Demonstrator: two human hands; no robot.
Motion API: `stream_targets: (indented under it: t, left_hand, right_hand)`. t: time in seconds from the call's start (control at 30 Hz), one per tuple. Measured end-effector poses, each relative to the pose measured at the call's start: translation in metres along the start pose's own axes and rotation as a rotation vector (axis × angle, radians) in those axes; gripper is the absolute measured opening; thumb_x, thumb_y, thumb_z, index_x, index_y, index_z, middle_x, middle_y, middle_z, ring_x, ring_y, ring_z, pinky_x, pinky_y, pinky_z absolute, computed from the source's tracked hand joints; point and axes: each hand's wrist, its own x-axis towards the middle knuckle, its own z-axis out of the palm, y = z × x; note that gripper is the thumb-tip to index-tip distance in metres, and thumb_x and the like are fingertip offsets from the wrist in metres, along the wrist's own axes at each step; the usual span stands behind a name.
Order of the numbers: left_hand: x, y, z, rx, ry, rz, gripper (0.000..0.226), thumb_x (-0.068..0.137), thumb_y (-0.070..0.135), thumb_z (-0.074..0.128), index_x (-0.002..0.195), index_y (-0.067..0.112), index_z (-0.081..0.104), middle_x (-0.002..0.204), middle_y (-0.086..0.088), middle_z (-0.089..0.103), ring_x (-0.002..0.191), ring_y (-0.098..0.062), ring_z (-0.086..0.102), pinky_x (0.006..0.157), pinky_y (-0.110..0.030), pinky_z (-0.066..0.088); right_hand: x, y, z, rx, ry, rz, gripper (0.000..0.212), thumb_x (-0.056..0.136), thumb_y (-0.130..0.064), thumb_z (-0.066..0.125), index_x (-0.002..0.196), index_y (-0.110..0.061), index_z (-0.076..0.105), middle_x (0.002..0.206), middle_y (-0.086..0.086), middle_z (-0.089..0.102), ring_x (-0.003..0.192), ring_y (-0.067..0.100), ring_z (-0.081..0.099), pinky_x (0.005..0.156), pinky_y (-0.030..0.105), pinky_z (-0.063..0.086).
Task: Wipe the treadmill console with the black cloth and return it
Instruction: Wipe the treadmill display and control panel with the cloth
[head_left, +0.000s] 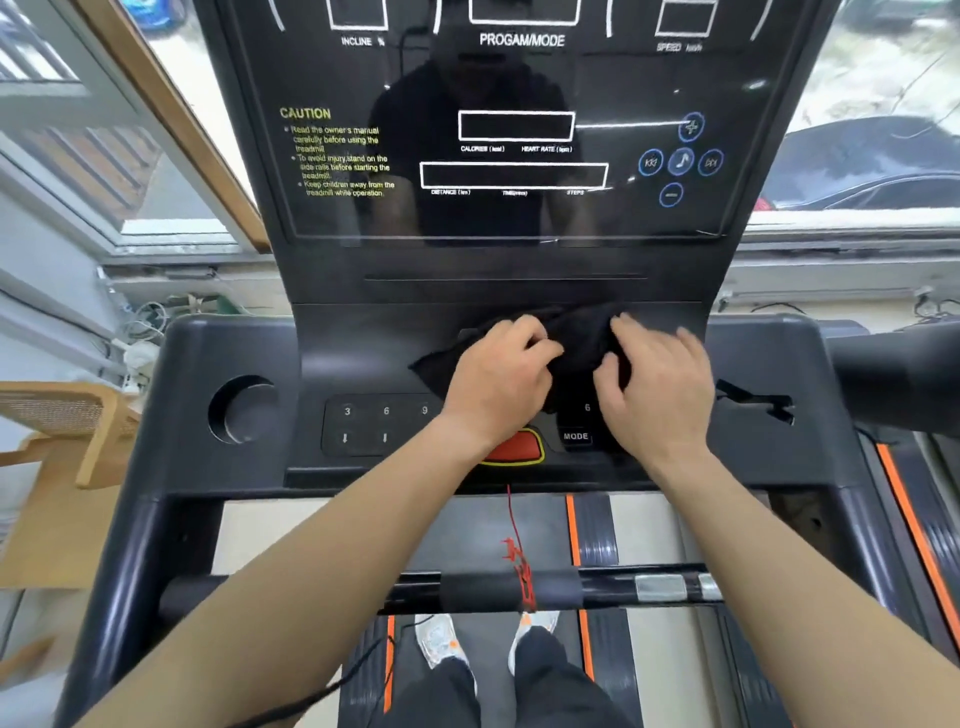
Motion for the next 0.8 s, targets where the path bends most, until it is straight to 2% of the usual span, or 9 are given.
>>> stream_targets:
  t: [0.07, 0.17, 0.27, 0.33, 0.4, 0.53, 0.6, 0.7, 0.8]
  left_hand:
    - [-0.020, -0.014, -0.003, 0.030, -0.034, -0.063, 0.034, 0.082, 0.011, 0.047, 0.097, 0.014, 0.078, 0.099, -0.002, 0.067, 0.082, -0.027, 0.060, 0.057, -0.041, 0.056]
    - [-0.044, -0.041, -0.015, 0.059, -0.089, -0.145, 0.034, 0.082, 0.007, 0.051, 0.103, 0.016, 0.077, 0.106, 0.002, 0.067, 0.090, -0.025, 0.060, 0.066, -0.042, 0.058]
    - [-0.061, -0.059, -0.040, 0.085, -0.138, -0.298, 0.027, 0.082, 0.005, 0.061, 0.101, 0.018, 0.075, 0.105, 0.004, 0.067, 0.092, -0.024, 0.061, 0.071, -0.041, 0.057]
    - [-0.067, -0.065, -0.055, 0.093, -0.174, -0.442, 0.018, 0.085, 0.014, 0.061, 0.096, 0.019, 0.074, 0.101, 0.004, 0.067, 0.091, -0.024, 0.062, 0.074, -0.036, 0.053]
    - [-0.068, -0.065, -0.063, 0.112, -0.192, -0.520, 0.016, 0.090, 0.029, 0.059, 0.091, 0.021, 0.072, 0.094, 0.004, 0.066, 0.086, -0.022, 0.063, 0.070, -0.031, 0.044]
    - [-0.055, -0.042, -0.047, 0.095, -0.258, -0.369, 0.024, 0.095, 0.042, 0.057, 0.092, 0.021, 0.067, 0.092, 0.002, 0.059, 0.087, -0.023, 0.060, 0.069, -0.032, 0.045]
    - [-0.039, -0.019, -0.024, 0.029, -0.276, -0.291, 0.019, 0.095, 0.038, 0.059, 0.097, 0.019, 0.065, 0.100, -0.001, 0.059, 0.094, -0.025, 0.058, 0.074, -0.037, 0.049]
    - [-0.016, 0.027, 0.013, -0.055, -0.341, -0.138, 0.024, 0.094, 0.028, 0.060, 0.114, 0.017, 0.066, 0.118, -0.005, 0.059, 0.102, -0.030, 0.055, 0.089, -0.042, 0.049]
    - [-0.014, 0.057, 0.028, -0.141, -0.423, -0.060, 0.026, 0.091, 0.024, 0.061, 0.116, 0.016, 0.065, 0.120, -0.005, 0.058, 0.100, -0.032, 0.057, 0.089, -0.045, 0.050]
  right_hand:
    - [-0.017, -0.003, 0.007, 0.071, -0.139, -0.024, 0.052, 0.091, -0.033, 0.045, 0.127, -0.003, 0.066, 0.134, 0.018, 0.066, 0.117, 0.036, 0.065, 0.107, 0.049, 0.044]
    - [-0.032, -0.039, 0.024, 0.090, -0.514, -0.058, 0.083, 0.092, -0.054, 0.025, 0.154, 0.000, 0.034, 0.164, 0.024, 0.024, 0.152, 0.037, 0.024, 0.122, 0.047, 0.022]
    - [-0.043, -0.082, 0.037, 0.091, -0.555, -0.048, 0.094, 0.091, -0.064, 0.020, 0.159, 0.000, 0.015, 0.168, 0.024, 0.004, 0.156, 0.037, 0.002, 0.127, 0.049, 0.009]
    - [-0.056, -0.101, 0.039, 0.074, -0.581, -0.172, 0.092, 0.093, -0.064, 0.024, 0.160, -0.002, 0.015, 0.169, 0.020, 0.003, 0.157, 0.034, 0.000, 0.127, 0.047, 0.006]
    - [-0.066, -0.105, 0.035, 0.097, -0.605, -0.287, 0.087, 0.094, -0.063, 0.028, 0.160, -0.006, 0.023, 0.169, 0.016, 0.012, 0.157, 0.031, 0.007, 0.127, 0.044, 0.008]
    - [-0.063, -0.063, 0.024, 0.060, -0.570, -0.347, 0.072, 0.097, -0.058, 0.029, 0.155, -0.017, 0.039, 0.166, 0.006, 0.030, 0.154, 0.026, 0.023, 0.125, 0.045, 0.021]
    - [-0.059, -0.023, 0.017, 0.018, -0.567, -0.219, 0.071, 0.098, -0.057, 0.023, 0.157, -0.021, 0.035, 0.168, 0.002, 0.022, 0.155, 0.026, 0.020, 0.125, 0.045, 0.020]
    - [-0.066, 0.031, 0.003, -0.038, -0.567, 0.002, 0.076, 0.097, -0.058, 0.015, 0.160, -0.016, 0.028, 0.170, 0.008, 0.015, 0.156, 0.030, 0.015, 0.125, 0.048, 0.017]
    - [-0.089, 0.048, -0.009, -0.058, -0.532, 0.146, 0.079, 0.096, -0.056, 0.017, 0.158, -0.008, 0.030, 0.168, 0.015, 0.019, 0.154, 0.035, 0.019, 0.123, 0.051, 0.020]
